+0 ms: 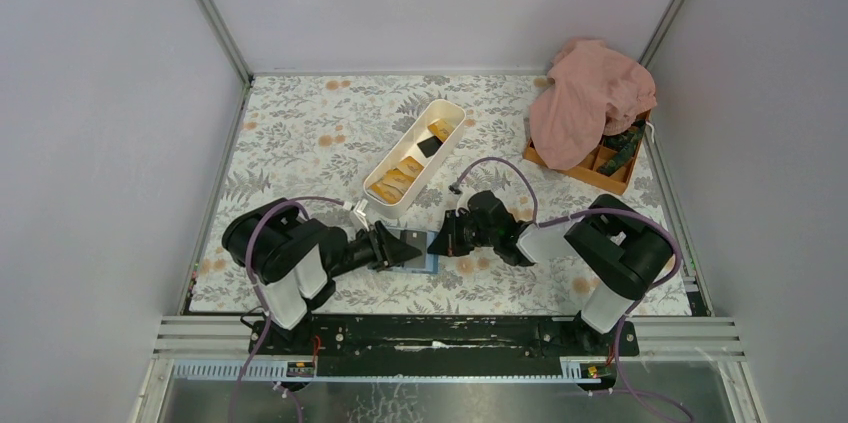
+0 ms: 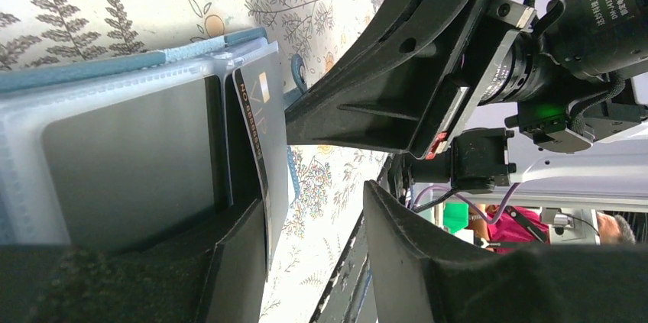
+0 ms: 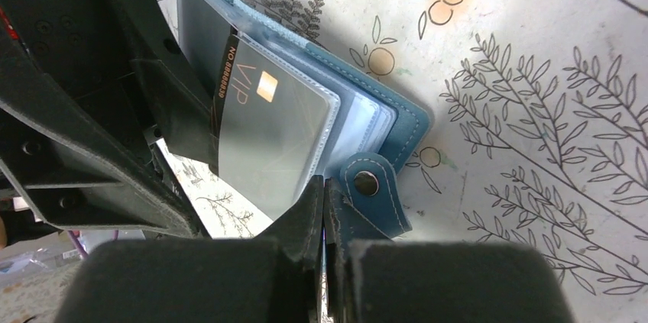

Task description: Take the credit cards out of the card holder

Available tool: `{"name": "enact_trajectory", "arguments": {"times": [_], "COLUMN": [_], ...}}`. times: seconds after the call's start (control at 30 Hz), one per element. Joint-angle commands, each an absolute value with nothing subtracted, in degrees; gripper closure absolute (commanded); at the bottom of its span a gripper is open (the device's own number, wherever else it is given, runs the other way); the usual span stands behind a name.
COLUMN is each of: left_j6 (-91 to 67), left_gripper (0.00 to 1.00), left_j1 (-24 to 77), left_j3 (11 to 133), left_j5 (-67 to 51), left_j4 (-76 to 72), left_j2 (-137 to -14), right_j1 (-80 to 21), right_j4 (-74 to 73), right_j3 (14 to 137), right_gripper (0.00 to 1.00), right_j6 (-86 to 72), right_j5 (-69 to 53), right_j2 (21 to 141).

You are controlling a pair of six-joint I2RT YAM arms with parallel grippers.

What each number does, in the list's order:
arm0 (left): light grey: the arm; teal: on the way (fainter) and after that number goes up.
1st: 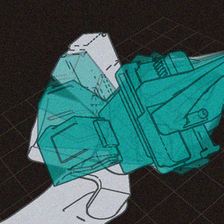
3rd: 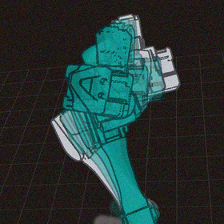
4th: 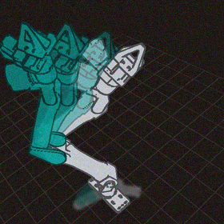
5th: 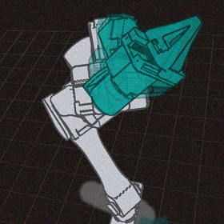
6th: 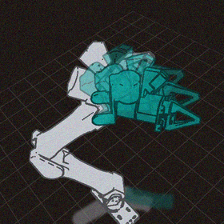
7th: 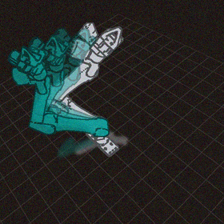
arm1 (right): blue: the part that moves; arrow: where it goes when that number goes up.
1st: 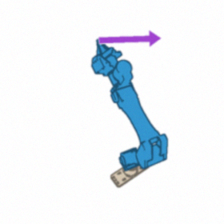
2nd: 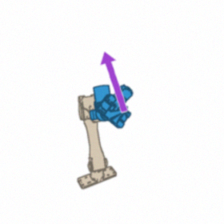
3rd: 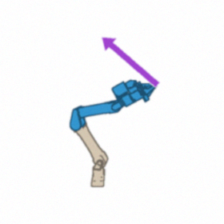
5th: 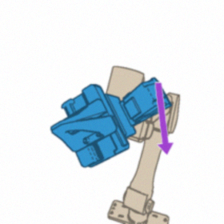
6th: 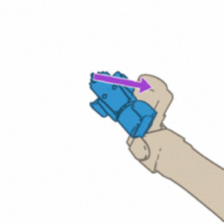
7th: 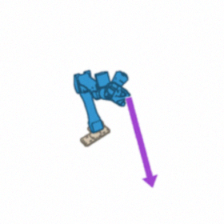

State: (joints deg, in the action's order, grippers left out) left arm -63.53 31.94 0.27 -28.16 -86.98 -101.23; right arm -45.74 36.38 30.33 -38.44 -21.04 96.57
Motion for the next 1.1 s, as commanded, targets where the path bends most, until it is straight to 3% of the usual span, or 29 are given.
{"name": "enact_trajectory", "arguments": {"times": [0.0,0.57,1.0,1.07], "left_j6": [-63.1,-62.4,-61.0,-60.8], "left_gripper": [0.48,0.51,0.66,0.75], "left_j1": [29.9,25.6,22.6,22.4], "left_j3": [-2.6,-5.1,-6.0,-5.9], "left_j5": [-30.2,-32.3,-32.4,-32.0], "left_j4": [-91.6,-90.4,-85.5,-83.7], "left_j2": [-99.7,-98.5,-95.2,-94.3], "right_j1": [-45.3,-44.8,-44.6,-44.6], "right_j4": [28.2,30.4,32.3,32.5], "right_j3": [31.1,30.5,30.1,30.0], "right_gripper": [1.0,1.0,1.0,1.0], "right_j6": [-35.5,-36.4,-37.0,-37.1], "right_j5": [-14.3,-15.2,-16.3,-16.4], "right_j2": [97.0,99.9,101.0,101.2]}}
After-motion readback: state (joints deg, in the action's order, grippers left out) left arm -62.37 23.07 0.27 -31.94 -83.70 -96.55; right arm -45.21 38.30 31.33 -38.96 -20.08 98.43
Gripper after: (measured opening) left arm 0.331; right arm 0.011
